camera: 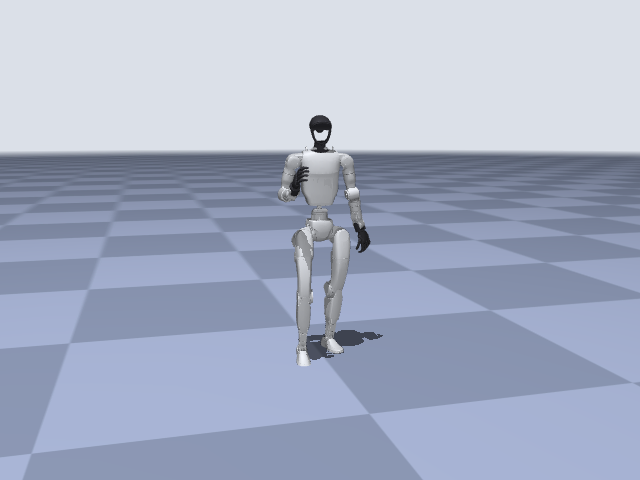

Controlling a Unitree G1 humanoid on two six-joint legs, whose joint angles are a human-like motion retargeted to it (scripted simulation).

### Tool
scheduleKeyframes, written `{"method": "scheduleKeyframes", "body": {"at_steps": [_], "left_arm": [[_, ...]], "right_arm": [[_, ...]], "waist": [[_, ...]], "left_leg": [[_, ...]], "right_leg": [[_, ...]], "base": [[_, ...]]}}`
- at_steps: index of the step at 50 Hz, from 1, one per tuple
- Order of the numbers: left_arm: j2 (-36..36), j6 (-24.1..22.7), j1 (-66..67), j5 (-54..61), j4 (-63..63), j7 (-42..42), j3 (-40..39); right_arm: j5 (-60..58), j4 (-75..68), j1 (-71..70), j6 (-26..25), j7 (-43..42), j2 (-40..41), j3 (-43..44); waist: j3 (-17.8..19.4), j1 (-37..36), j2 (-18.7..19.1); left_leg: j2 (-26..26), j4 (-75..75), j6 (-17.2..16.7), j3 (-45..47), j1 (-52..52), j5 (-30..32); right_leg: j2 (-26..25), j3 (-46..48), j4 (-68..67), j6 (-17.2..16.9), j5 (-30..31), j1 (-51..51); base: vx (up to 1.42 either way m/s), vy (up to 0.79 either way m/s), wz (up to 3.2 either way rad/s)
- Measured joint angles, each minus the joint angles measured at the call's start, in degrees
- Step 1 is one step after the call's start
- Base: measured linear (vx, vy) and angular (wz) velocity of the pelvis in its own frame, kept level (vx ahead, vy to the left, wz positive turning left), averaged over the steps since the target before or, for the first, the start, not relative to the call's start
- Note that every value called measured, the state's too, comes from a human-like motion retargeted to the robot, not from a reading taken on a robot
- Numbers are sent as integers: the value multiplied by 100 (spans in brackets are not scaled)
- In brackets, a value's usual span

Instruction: Upper body actions

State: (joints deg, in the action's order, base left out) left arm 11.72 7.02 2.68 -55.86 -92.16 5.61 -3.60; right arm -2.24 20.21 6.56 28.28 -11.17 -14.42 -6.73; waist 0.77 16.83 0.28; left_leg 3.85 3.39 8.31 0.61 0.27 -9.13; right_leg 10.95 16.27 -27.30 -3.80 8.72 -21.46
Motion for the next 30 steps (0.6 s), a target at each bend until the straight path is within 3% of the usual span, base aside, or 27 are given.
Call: {"method": "scheduleKeyframes", "body": {"at_steps": [5, 10, 20, 25, 30], "left_arm": [[115, 220, -79, -45, -108, 73, 10], [135, 147, -106, 141, -65, -45, -30], [156, 138, -20, 214, -161, -3, -83], [103, 134, 59, 223, -197, -15, -62], [31, 139, 89, 184, -142, 74, -27]], "right_arm": [[-4, 80, -79, -17, -123, -85, 75], [-58, 116, -104, 13, -271, -116, 114], [-295, -13, -173, 134, -445, -81, 83], [-503, -47, -195, 153, -476, -64, 109], [-690, -81, -352, 127, -359, -50, 31]], "waist": [[22, 266, -125], [100, 180, -166], [14, -2, 3], [-55, 64, 47], [-203, 14, -155]], "left_leg": [[175, 20, -46, -182, 104, -82], [193, 45, -140, -180, 288, -202], [-198, 275, -622, -110, 416, -265], [-490, 879, -1040, -235, 252, 237], [-344, 2044, -1158, -422, -248, 1417]], "right_leg": [[343, 69, 1366, -128, 88, 179], [392, 111, 2292, -182, -167, 248], [27, -14, 2369, 86, -102, 508], [-176, 129, 2372, 400, -379, 780], [-146, 29, 2327, 585, -635, 938]], "base": [[13, -15, 39], [17, -16, 4], [30, -31, -7], [32, -34, 20], [27, -35, -3]]}}
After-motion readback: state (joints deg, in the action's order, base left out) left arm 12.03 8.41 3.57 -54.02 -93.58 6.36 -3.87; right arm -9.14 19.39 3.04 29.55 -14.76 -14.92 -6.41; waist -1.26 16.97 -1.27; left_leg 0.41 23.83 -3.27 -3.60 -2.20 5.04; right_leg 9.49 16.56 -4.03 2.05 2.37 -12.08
